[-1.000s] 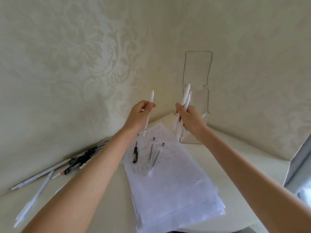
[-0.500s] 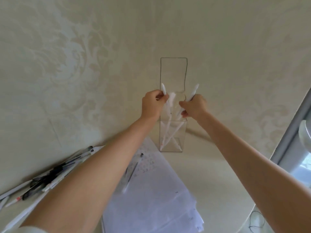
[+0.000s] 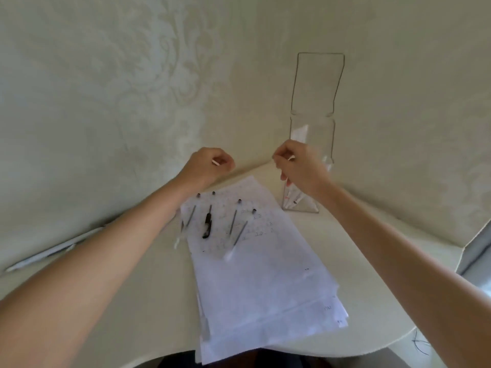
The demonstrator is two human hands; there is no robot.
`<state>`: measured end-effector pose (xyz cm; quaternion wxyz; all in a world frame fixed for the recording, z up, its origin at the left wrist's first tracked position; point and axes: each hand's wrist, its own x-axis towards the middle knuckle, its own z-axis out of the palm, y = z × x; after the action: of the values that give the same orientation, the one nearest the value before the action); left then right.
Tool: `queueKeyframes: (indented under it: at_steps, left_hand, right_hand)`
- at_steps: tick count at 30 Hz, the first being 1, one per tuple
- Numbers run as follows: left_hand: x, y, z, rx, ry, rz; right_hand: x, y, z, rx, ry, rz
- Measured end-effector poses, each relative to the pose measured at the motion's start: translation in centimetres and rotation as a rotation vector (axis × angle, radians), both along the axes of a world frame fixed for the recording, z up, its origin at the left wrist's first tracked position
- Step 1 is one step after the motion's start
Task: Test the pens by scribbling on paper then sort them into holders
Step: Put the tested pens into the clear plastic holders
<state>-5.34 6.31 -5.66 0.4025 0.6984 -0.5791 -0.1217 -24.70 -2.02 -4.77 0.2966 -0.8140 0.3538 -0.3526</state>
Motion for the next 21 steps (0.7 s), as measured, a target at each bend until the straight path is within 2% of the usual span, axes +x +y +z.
queueKeyframes:
  at_steps: [2, 5, 13, 16, 18, 21]
  left_hand:
    - [2.4, 2.6, -1.1, 0.046, 0.017, 0.063]
    - [4.8, 5.9, -2.7, 0.062, 0.010, 0.131]
    - [9.6, 11.6, -4.8, 0.121, -0.021, 0.255]
    - [11.9, 13.4, -6.1, 0.207, -0.081, 0.333]
    - [12.8, 14.8, -6.9, 0.258, -0.120, 0.399]
    - [12.7, 16.3, -8.0, 0.295, -0.164, 0.384]
  right_hand:
    - [2.3, 1.9, -1.2, 0.027, 0.143, 0.108]
    - [6.2, 4.3, -2.9, 0.073, 0.253, 0.210]
    - [14.4, 9.4, -6.3, 0.244, 0.356, 0.311]
    - [16.6, 10.6, -7.7, 0.268, 0.401, 0.277]
    - [17.9, 11.4, -8.5, 0.185, 0.489, 0.182]
    - [19.5, 12.7, -8.9, 0.071, 0.596, 0.035]
